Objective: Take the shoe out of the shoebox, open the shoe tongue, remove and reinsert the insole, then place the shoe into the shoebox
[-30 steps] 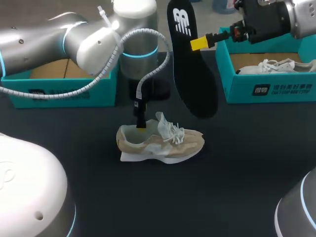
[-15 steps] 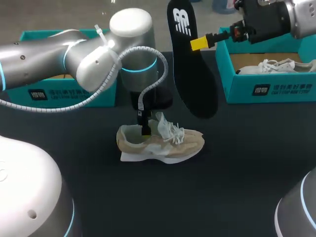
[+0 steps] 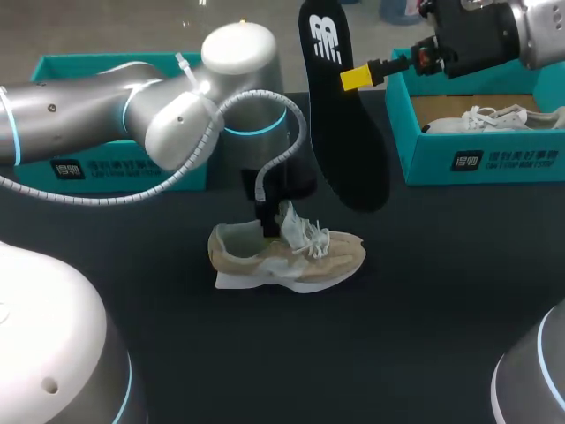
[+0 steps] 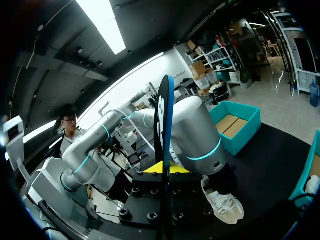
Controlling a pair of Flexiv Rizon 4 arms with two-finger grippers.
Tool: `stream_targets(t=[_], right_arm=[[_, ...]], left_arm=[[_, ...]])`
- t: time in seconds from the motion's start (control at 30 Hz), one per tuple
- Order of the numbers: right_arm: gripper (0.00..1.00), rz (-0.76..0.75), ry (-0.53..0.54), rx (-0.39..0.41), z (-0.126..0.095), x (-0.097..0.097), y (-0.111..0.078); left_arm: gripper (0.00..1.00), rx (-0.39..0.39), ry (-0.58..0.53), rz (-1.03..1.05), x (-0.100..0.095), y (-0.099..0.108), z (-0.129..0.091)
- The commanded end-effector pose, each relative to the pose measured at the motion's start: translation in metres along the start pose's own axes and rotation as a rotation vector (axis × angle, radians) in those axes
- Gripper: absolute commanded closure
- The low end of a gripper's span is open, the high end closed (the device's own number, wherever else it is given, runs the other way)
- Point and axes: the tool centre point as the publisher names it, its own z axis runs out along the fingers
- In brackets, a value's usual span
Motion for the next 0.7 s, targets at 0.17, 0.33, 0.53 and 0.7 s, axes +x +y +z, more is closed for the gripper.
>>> stream_targets(t=[0.17, 0.33, 0.53, 0.7], right_arm=[[1.00, 0.001, 0.000, 0.002, 0.002, -0.001, 0.001], [1.00, 0.001, 0.000, 0.002, 0.002, -0.001, 0.001], [1.00, 0.001, 0.000, 0.002, 0.002, -0.001, 0.001], [1.00, 0.001, 0.000, 0.002, 0.002, -0.001, 0.001]], left_arm=[[0.69, 0.001, 0.018, 0.001, 0.003, 0.001, 0.007], [0.68, -0.003, 0.037, -0.011, 0.004, 0.006, 0.011], [0.68, -0.004, 0.037, -0.020, 0.005, 0.008, 0.011], [1.00, -0.007, 0.037, -0.020, 0.005, 0.008, 0.012]])
